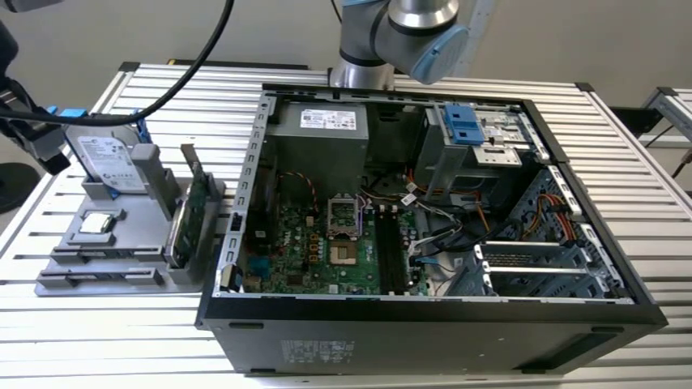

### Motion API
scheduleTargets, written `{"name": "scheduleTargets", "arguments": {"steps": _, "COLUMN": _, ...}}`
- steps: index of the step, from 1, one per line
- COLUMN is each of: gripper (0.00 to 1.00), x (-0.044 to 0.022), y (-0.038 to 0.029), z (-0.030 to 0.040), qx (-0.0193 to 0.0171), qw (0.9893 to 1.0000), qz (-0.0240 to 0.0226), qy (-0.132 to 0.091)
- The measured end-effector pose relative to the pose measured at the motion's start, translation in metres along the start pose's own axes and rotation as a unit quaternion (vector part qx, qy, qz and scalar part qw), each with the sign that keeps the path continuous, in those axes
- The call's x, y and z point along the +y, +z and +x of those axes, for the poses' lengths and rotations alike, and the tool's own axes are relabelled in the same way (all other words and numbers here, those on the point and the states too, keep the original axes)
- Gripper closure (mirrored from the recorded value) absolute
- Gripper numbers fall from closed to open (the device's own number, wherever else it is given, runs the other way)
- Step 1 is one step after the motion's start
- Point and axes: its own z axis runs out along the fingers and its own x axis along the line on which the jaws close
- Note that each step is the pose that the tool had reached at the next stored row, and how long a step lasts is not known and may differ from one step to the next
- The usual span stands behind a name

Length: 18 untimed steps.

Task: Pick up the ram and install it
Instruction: 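Pick up the ram and move it above insertion slot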

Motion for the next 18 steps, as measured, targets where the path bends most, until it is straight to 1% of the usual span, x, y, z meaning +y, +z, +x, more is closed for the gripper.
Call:
{"name": "scheduleTargets", "arguments": {"steps": 9, "gripper": 1.0, "x": -0.0001, "y": 0.0001, "z": 0.0001, "qx": -0.0008, "qw": 0.9999, "qz": -0.0001, "qy": 0.017}}
{"name": "scheduleTargets", "arguments": {"steps": 18, "gripper": 1.0, "x": -0.0001, "y": 0.0001, "z": 0.0001, "qx": -0.0017, "qw": 0.9994, "qz": -0.0002, "qy": 0.036}}
